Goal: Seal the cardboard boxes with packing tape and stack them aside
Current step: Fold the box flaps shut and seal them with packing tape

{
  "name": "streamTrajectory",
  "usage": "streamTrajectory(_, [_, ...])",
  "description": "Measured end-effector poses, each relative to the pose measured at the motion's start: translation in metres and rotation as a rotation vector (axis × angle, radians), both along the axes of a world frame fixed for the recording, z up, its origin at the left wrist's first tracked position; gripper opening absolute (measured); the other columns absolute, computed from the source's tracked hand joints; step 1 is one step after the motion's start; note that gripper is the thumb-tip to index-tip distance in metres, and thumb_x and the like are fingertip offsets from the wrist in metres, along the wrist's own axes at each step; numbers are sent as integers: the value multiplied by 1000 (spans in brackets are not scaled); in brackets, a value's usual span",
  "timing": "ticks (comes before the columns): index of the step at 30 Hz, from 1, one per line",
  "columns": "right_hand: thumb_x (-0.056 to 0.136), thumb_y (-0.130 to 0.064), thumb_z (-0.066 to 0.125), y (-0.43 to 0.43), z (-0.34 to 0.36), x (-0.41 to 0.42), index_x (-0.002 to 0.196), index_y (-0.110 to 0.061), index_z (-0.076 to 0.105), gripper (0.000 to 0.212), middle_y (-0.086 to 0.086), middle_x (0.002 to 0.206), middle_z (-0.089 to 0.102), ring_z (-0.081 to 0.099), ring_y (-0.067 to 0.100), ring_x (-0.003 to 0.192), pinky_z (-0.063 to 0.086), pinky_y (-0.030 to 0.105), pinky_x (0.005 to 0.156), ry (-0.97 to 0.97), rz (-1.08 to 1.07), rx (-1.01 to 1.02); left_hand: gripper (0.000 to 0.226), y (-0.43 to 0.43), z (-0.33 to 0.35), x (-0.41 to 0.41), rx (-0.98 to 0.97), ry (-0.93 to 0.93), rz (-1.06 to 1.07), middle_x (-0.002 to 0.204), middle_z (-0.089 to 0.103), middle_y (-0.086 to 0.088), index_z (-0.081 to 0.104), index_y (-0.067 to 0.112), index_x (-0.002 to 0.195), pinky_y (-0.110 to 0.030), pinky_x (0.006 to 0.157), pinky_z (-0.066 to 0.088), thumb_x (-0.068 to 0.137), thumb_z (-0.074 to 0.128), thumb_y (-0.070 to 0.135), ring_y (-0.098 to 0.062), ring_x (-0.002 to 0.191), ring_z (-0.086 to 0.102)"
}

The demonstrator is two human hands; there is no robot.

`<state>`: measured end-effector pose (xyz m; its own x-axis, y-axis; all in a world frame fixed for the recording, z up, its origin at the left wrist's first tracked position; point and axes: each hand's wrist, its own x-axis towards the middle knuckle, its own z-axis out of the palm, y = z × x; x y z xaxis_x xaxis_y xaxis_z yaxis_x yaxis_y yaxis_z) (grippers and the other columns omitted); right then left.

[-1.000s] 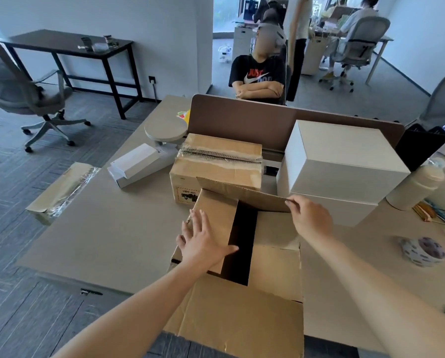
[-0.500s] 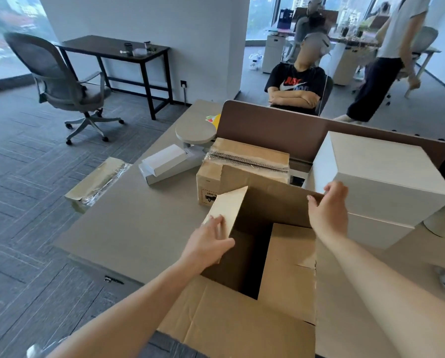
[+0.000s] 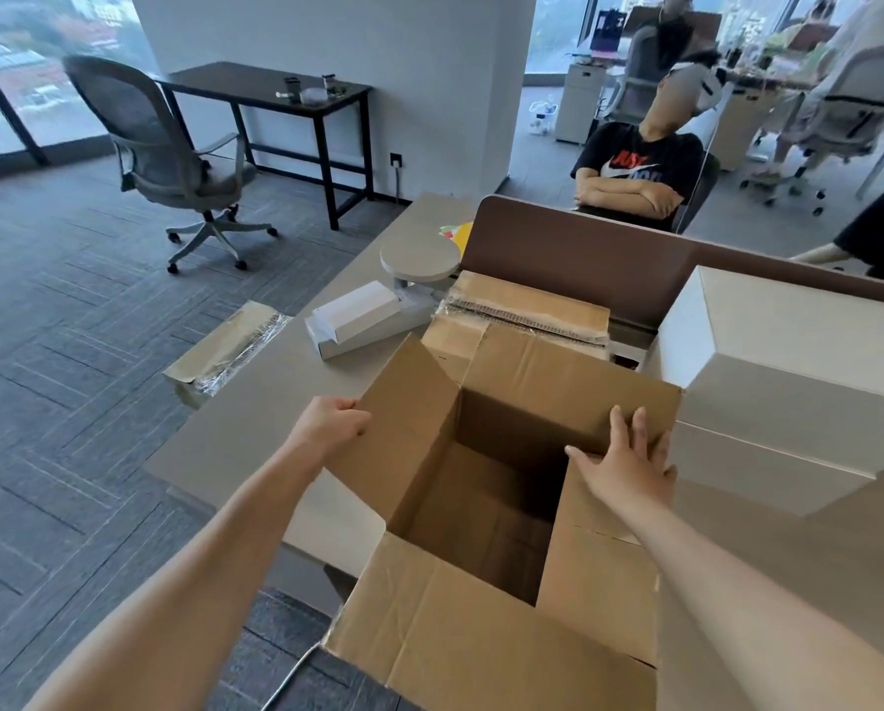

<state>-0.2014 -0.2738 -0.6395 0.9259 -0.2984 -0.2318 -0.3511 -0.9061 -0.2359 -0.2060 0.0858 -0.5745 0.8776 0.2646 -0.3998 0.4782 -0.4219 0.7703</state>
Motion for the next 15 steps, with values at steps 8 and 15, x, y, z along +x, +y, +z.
streamTrajectory(8, [69,-89,43,15,-6,-2,152,-32,-16,118,2,161,-23,-15,42,146,10,61,116,97,-13,-48,68,-7,-58,10,427,36,-256,157,37,1,34,34,152,-50,118,26,88,57,28,-29,144,34])
streamTrajectory(15, [57,-84,65,47,-12,-4,145,-26,-35,145,5,154,-38,-27,45,141,-3,72,108,115,-96,-104,76,-82,-77,0,424,70,-446,165,14,5,11,32,158,-52,119,25,95,43,63,-34,148,23])
